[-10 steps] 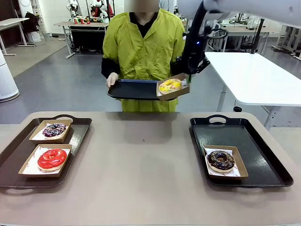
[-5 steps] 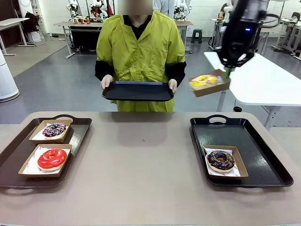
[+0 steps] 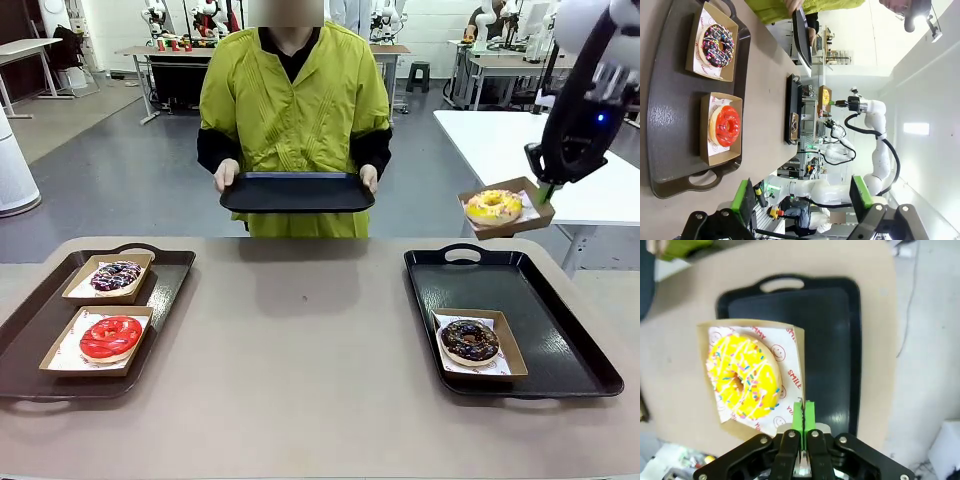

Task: Individually package the donuts and arrange them on the tray.
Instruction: Place the picked Paper togo box on the Handle tray.

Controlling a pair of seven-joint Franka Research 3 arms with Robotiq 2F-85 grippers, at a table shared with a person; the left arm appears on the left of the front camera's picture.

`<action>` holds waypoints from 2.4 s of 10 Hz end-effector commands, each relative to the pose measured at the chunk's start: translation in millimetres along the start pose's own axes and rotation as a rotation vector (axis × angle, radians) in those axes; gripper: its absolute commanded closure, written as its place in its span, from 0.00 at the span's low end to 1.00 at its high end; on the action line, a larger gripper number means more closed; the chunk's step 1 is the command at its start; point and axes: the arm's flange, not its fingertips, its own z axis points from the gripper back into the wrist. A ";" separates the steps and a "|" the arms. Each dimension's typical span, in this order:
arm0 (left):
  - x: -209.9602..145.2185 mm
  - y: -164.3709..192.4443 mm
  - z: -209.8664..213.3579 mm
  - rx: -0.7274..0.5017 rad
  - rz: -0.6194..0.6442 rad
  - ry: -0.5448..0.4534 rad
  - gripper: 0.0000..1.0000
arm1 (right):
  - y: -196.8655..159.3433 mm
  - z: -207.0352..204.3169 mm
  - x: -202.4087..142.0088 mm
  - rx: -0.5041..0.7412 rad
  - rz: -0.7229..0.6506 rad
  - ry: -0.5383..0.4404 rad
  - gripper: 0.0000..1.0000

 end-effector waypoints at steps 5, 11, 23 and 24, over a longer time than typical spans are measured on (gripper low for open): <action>-3.0 -1.5 1.6 0.005 -0.003 0.004 0.00 | -12.5 -98.1 37.4 0.010 -0.035 -0.006 0.99; -3.0 -1.5 1.6 0.005 -0.003 0.004 0.00 | -15.0 -107.4 33.7 -0.007 -0.030 0.014 0.99; -3.0 -1.5 1.6 0.005 -0.003 0.004 0.00 | -2.3 -158.4 41.6 -0.050 -0.066 0.096 0.42; -3.0 -1.5 1.6 0.005 -0.003 0.004 0.00 | -1.7 -156.9 40.5 -0.048 -0.063 0.093 0.32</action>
